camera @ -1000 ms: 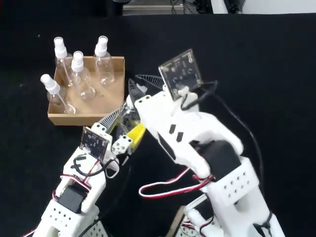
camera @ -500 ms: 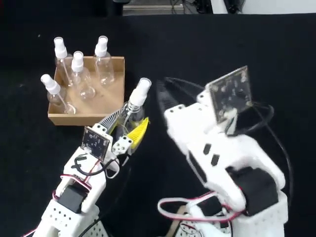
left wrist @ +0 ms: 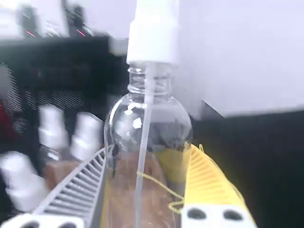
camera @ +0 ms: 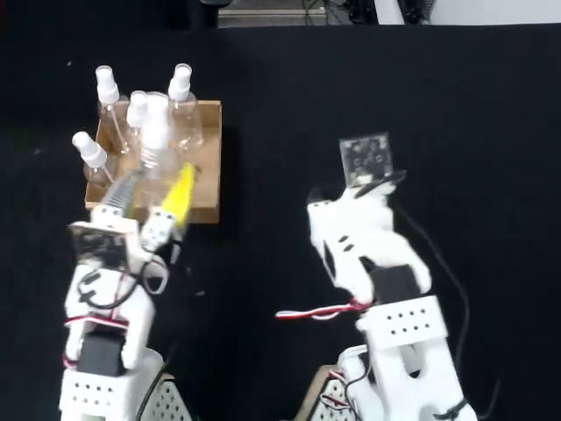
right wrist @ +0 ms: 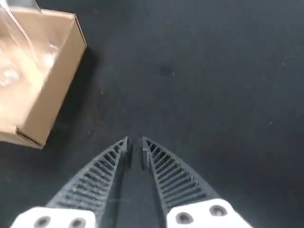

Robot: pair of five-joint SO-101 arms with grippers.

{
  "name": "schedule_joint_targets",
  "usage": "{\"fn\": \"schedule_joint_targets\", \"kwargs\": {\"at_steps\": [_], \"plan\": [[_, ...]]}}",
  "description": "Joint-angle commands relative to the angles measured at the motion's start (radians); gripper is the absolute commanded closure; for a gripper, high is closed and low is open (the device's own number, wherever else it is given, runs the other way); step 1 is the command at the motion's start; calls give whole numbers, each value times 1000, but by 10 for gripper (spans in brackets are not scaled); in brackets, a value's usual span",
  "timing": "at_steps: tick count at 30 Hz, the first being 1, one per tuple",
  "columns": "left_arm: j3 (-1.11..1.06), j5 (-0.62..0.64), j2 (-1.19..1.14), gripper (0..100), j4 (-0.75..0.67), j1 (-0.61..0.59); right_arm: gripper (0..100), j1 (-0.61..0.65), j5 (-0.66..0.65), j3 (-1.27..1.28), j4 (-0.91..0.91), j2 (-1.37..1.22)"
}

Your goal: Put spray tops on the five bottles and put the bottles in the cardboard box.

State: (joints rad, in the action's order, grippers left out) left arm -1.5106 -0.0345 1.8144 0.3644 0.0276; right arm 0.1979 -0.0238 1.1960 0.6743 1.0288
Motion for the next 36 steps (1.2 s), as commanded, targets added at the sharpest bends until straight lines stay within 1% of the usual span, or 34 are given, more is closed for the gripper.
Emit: {"fn": "schedule_joint_targets", "kwargs": {"at_steps": [1, 3, 6, 8, 10, 13, 16, 17, 18, 21, 24, 26, 30, 33, 36], "plan": [[150, 14, 12, 970, -5, -139, 987, 69, -8, 50, -78, 25], [174, 12, 12, 970, -6, -211, 987, 97, -9, 71, -86, 25], [203, 12, 12, 970, -9, -357, 987, 112, -9, 82, -86, 25], [199, 12, 12, 970, -54, -470, 987, 112, -9, 82, -86, 25], [157, 12, 11, 970, -158, -590, 987, 110, -9, 82, -86, 25], [28, 12, 11, 970, -408, -731, 987, 110, -9, 82, -86, 25], [-125, 14, 11, 970, -651, -808, 987, 110, -9, 84, -86, 25], [-171, 14, 11, 970, -707, -826, 987, 110, -9, 84, -86, 25], [-194, 14, 8, 970, -732, -842, 987, 110, -9, 84, -86, 24], [-159, 14, -21, 970, -658, -871, 987, 110, -9, 84, -86, 22], [-128, 14, -91, 970, -655, -871, 987, 110, -9, 84, -86, 19], [-71, 14, -170, 970, -655, -872, 987, 110, -9, 85, -86, 19], [111, 8, -430, 970, -655, -878, 987, 110, -9, 85, -86, 19], [249, 8, -669, 970, -655, -924, 987, 110, -9, 85, -86, 19], [343, 11, -875, 970, -657, -974, 987, 110, -9, 85, -86, 19]]}}
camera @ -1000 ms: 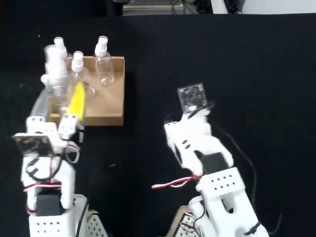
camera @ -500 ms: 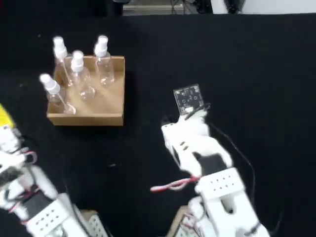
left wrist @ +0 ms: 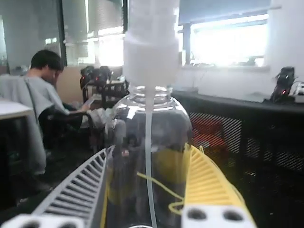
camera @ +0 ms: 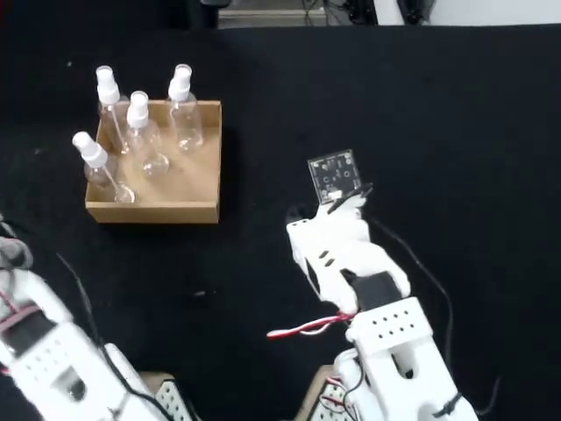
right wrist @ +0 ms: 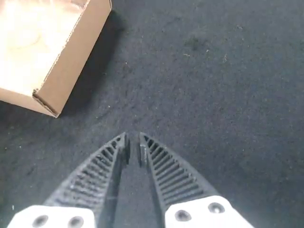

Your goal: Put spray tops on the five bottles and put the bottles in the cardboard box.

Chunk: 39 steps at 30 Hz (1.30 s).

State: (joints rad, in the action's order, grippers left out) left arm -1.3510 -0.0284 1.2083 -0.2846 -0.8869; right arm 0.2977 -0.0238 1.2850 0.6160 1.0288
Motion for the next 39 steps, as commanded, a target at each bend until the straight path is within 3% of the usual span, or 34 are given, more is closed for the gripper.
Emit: {"fn": "schedule_joint_targets", "kwargs": {"at_steps": [1, 6, 13, 25, 31, 37, 39], "plan": [[202, 6, -328, 970, -21, -76, 987, 11, -9, -4, -28, 19], [170, 8, -600, 970, -316, -142, 987, 11, -9, -4, -28, 19], [21, 8, -885, 970, -806, -145, 987, 11, -9, 10, -28, 24], [16, 3, -1235, 970, -1008, -140, 987, 11, -9, 12, -41, 24], [122, -2, -1455, 970, -1109, -148, 987, 11, -9, 12, -40, 24], [182, 2, -1700, 967, -1412, -174, 987, 11, -9, 12, -40, 24], [200, 0, -1771, 966, -1452, -170, 987, 11, -9, 12, -40, 24]]}}
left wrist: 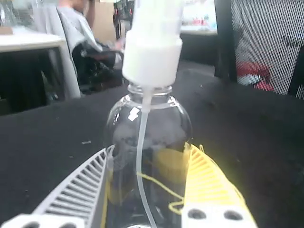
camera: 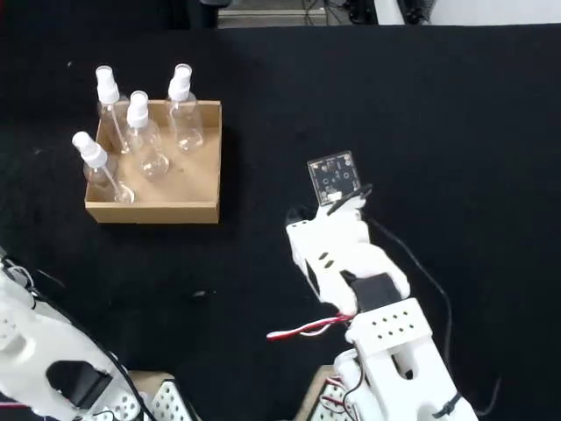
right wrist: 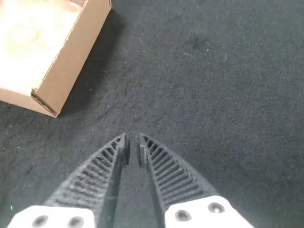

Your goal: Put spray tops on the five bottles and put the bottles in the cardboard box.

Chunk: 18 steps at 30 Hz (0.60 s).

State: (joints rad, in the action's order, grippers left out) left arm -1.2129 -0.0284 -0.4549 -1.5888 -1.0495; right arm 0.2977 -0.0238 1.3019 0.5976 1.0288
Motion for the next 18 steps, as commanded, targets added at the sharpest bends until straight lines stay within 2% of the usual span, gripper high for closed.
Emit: {"fn": "schedule_joint_targets", "kwargs": {"at_steps": [1, 5, 11, 18], "plan": [[79, 0, -140, 966, -144, -7, 987, 11, -9, -5, -21, 24], [143, 0, -233, 966, -141, -18, 987, 11, -9, -5, -21, 22], [143, 0, -256, 952, -141, -18, 987, 11, -9, -5, -21, 21], [151, 8, -256, 713, -141, -19, 987, 11, -11, -5, -21, 21]]}}
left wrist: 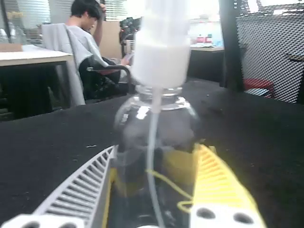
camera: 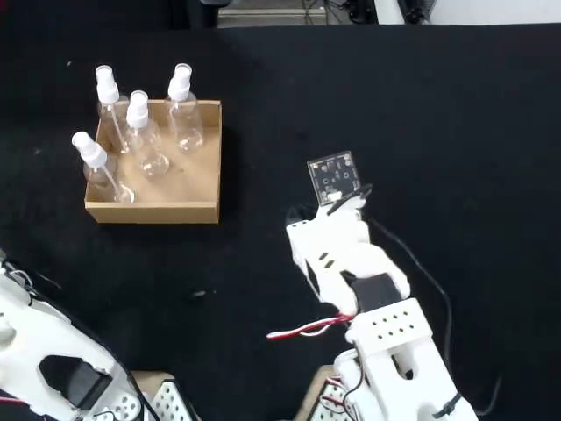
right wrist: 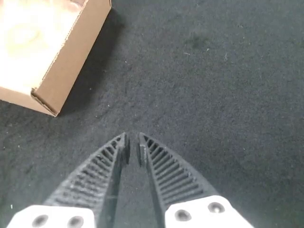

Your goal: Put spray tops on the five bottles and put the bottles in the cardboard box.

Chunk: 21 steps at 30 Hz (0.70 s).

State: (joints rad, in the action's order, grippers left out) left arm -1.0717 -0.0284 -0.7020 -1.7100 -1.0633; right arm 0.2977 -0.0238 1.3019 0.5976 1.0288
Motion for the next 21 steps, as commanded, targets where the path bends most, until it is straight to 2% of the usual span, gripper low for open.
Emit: {"fn": "schedule_joint_targets", "kwargs": {"at_steps": [1, 15, 21], "plan": [[10, 8, -9, 703, -20, -5, 987, 11, -11, -5, -21, 21], [67, 0, -3, 699, -21, -42, 987, 9, -11, -5, -21, 21], [-21, 6, 161, 699, -21, -30, 987, 9, -11, -5, -21, 21]]}}
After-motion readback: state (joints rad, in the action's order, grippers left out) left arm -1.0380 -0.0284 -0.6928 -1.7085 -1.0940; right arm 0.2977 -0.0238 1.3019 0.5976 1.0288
